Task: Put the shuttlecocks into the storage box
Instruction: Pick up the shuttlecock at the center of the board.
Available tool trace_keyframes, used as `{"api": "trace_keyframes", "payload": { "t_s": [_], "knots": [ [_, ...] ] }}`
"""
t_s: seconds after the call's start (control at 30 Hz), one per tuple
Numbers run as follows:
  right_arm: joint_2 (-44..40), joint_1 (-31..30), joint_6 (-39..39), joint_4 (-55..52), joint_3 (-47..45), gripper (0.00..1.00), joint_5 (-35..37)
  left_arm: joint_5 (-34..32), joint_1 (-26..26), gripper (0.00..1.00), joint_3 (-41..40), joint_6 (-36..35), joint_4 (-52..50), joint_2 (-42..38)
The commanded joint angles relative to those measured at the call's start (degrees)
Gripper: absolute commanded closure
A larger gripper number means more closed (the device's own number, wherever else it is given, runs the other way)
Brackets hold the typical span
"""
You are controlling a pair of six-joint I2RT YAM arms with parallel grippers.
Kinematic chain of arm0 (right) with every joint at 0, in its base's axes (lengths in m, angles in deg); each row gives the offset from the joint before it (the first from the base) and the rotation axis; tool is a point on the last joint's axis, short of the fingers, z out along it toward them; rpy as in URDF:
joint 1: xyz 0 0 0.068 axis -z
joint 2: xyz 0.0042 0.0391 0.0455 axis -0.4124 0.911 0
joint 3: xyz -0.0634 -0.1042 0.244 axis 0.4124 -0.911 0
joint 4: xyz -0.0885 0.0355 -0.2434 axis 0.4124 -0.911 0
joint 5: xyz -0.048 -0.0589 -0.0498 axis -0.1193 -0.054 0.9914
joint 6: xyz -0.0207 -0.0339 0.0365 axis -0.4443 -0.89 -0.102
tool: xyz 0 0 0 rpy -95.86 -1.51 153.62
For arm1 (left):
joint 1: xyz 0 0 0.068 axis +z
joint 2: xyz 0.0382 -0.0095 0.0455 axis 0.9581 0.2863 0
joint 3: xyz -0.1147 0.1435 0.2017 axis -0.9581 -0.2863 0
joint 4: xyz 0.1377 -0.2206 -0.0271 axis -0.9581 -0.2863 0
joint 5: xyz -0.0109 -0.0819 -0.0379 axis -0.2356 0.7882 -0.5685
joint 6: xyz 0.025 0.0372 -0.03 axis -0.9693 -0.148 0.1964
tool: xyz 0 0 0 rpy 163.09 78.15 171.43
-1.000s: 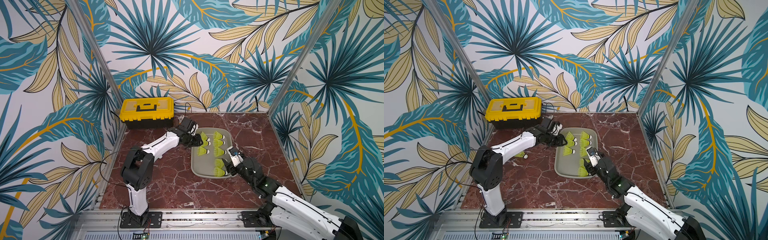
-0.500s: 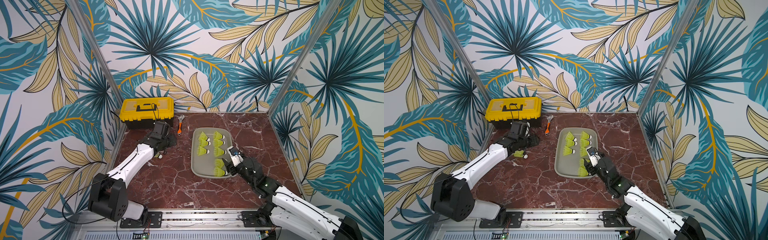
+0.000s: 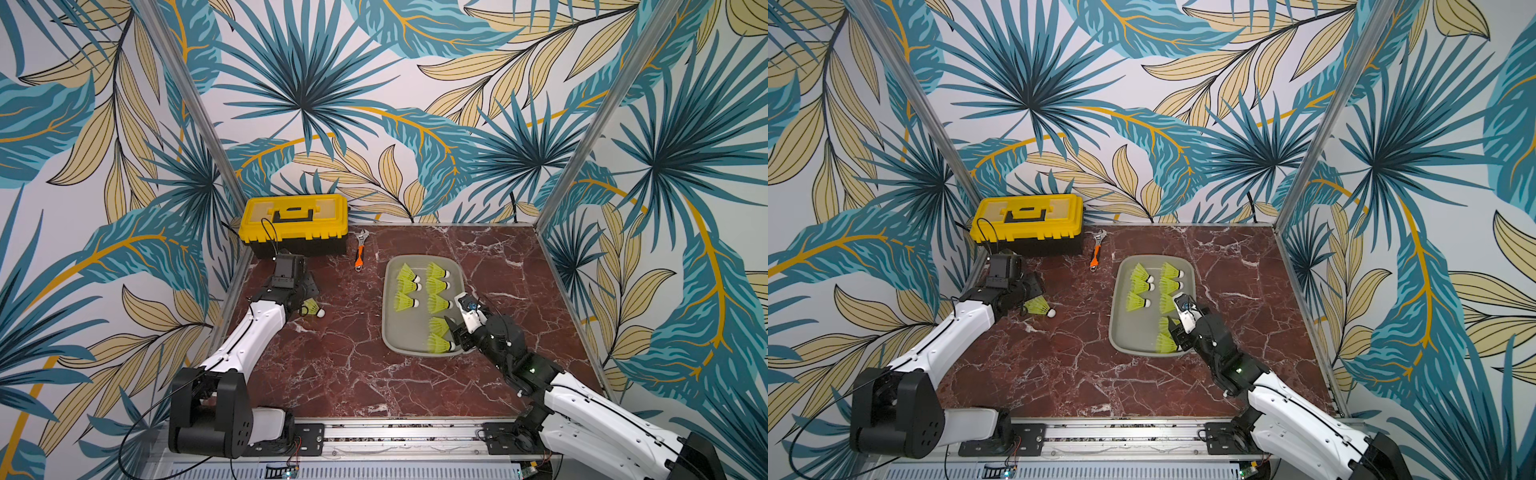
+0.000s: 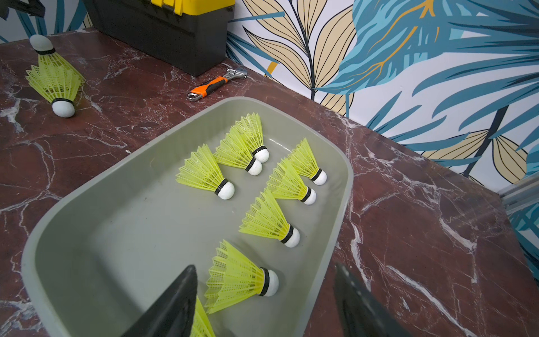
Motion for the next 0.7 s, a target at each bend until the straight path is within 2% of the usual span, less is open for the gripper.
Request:
{"api": "trace_keyframes", "payload": {
  "t_s": [0.0, 0.17, 0.6, 0.67],
  "knots": [
    [-1.0, -0.2, 0.9, -1.5, -0.3, 0.26, 1.0, 3.2, 2.3, 0.38, -1.2, -2.0, 1.1, 1.8],
    [-1.1, -0.2, 0.9, -1.4, -0.2, 0.26, 1.2, 6.7, 3.9, 0.38, 0.5, -2.6, -0.1, 6.2],
    [-0.9, -0.2, 1.0, -2.0, 0.1, 0.26, 1.1, 8.8, 5.2, 0.39, 4.5, -5.1, -3.0, 13.5],
    [-0.8, -0.2, 1.0, -2.1, 0.1, 0.26, 1.0, 9.3, 5.1, 0.41, 5.4, -5.7, -4.1, 14.3]
  ]
}}
